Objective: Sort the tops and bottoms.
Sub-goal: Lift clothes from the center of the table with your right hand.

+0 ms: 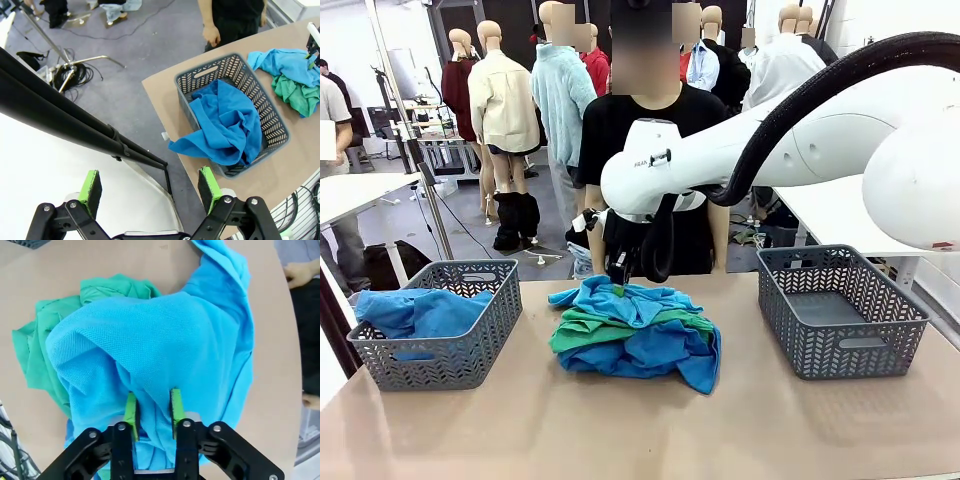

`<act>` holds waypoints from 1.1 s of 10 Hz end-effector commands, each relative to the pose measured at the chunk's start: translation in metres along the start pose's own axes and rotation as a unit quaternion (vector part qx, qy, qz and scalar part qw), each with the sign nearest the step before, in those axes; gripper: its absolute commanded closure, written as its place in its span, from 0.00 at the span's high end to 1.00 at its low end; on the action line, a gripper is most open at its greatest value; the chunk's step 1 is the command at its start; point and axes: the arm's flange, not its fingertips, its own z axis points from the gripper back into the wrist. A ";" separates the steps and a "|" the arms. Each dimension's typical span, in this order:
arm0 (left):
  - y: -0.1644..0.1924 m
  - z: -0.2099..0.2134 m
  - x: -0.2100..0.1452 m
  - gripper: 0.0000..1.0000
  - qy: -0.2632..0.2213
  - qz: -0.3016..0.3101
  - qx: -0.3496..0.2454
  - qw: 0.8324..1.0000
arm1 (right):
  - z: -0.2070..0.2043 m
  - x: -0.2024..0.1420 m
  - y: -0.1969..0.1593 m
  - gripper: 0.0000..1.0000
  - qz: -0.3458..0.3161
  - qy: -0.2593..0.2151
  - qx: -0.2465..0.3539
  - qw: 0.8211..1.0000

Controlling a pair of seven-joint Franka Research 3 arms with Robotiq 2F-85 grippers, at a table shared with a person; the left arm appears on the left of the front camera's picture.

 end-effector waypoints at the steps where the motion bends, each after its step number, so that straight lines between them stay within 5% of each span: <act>1: 0.000 0.001 0.001 1.00 0.003 0.001 -0.002 1.000 | 0.003 -0.006 0.005 0.00 0.018 -0.002 -0.008 1.000; 5: 0.000 0.001 0.001 1.00 0.003 0.001 -0.002 1.000 | 0.043 -0.010 0.012 0.00 0.027 -0.031 -0.019 0.999; 11: 0.000 0.001 0.001 1.00 0.003 0.001 -0.002 1.000 | 0.285 -0.004 0.070 0.00 0.061 -0.123 -0.218 0.966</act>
